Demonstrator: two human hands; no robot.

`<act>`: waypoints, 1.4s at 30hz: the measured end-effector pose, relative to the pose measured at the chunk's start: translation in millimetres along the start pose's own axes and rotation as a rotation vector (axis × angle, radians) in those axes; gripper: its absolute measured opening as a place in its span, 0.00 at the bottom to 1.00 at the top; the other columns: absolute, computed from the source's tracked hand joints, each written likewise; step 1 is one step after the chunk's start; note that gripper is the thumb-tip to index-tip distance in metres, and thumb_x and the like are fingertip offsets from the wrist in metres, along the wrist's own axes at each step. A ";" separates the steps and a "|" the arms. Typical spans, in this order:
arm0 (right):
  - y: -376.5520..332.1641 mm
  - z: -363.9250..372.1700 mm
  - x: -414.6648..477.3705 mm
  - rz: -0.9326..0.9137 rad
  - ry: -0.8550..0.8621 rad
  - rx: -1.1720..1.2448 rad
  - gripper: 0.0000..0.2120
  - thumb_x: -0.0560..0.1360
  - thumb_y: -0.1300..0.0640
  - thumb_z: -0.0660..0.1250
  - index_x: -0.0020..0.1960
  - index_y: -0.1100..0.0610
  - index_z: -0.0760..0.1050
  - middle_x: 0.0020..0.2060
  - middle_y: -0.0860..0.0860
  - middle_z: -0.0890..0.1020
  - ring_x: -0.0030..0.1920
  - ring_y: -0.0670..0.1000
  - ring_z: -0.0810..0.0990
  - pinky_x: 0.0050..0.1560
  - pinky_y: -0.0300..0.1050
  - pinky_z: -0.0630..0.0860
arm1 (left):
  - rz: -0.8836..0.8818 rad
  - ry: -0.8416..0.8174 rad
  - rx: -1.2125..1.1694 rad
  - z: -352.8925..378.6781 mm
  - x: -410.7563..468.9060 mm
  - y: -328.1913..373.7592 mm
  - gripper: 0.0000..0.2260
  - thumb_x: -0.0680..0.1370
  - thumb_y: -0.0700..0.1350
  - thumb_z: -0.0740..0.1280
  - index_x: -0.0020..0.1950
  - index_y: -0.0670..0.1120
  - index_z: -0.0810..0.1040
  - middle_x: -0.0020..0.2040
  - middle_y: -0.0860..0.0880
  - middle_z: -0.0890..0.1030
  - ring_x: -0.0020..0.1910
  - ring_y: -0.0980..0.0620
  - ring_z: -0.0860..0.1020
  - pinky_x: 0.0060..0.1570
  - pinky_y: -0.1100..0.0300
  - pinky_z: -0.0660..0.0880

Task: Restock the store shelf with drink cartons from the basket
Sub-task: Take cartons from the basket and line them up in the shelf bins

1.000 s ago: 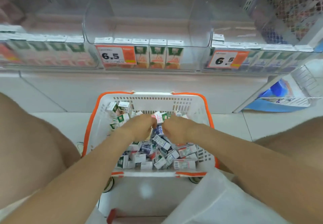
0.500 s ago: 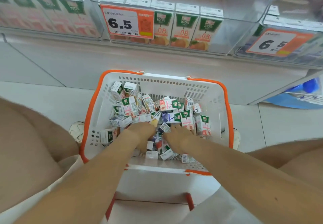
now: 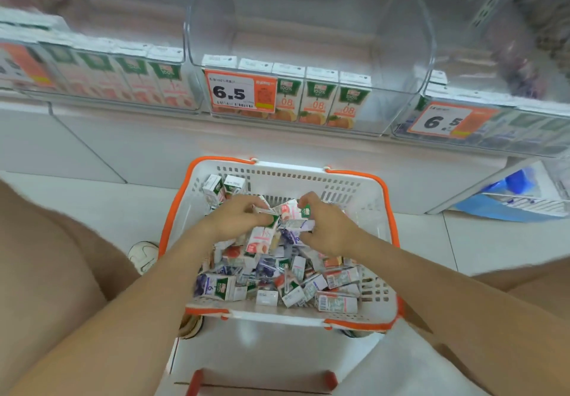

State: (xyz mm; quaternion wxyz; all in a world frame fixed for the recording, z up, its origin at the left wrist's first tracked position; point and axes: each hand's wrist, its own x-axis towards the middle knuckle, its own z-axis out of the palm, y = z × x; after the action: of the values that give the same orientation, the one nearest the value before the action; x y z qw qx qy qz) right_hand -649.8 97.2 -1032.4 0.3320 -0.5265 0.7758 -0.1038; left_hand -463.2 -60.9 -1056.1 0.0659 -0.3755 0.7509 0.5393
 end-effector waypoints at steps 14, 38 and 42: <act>-71.2 -151.0 -62.9 -0.077 0.483 0.210 0.15 0.76 0.45 0.75 0.57 0.53 0.79 0.45 0.47 0.85 0.43 0.46 0.83 0.47 0.48 0.80 | 0.226 0.266 -0.443 -20.7 -69.3 127.9 0.06 0.81 0.51 0.72 0.53 0.50 0.86 0.47 0.45 0.87 0.43 0.48 0.84 0.44 0.53 0.78; 70.6 -312.5 -50.2 0.064 0.473 -0.241 0.20 0.82 0.54 0.68 0.74 0.53 0.76 0.71 0.55 0.78 0.71 0.58 0.76 0.71 0.53 0.73 | 0.628 0.543 0.082 22.2 -1.8 286.3 0.11 0.82 0.53 0.70 0.63 0.53 0.80 0.53 0.54 0.81 0.52 0.56 0.79 0.52 0.56 0.76; 70.2 -310.5 -42.8 0.095 0.339 -0.240 0.20 0.84 0.60 0.61 0.74 0.51 0.76 0.72 0.53 0.77 0.69 0.58 0.77 0.68 0.48 0.72 | 0.604 0.525 0.049 21.7 -0.2 285.7 0.12 0.82 0.52 0.71 0.64 0.52 0.81 0.54 0.55 0.83 0.53 0.56 0.79 0.55 0.55 0.77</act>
State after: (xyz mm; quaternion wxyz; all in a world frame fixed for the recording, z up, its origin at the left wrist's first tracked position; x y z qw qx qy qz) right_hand -886.6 106.4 -815.5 0.1360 -0.5001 0.8513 -0.0819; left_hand -651.1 -3.1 -847.7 -0.2805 -0.2613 0.8315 0.4021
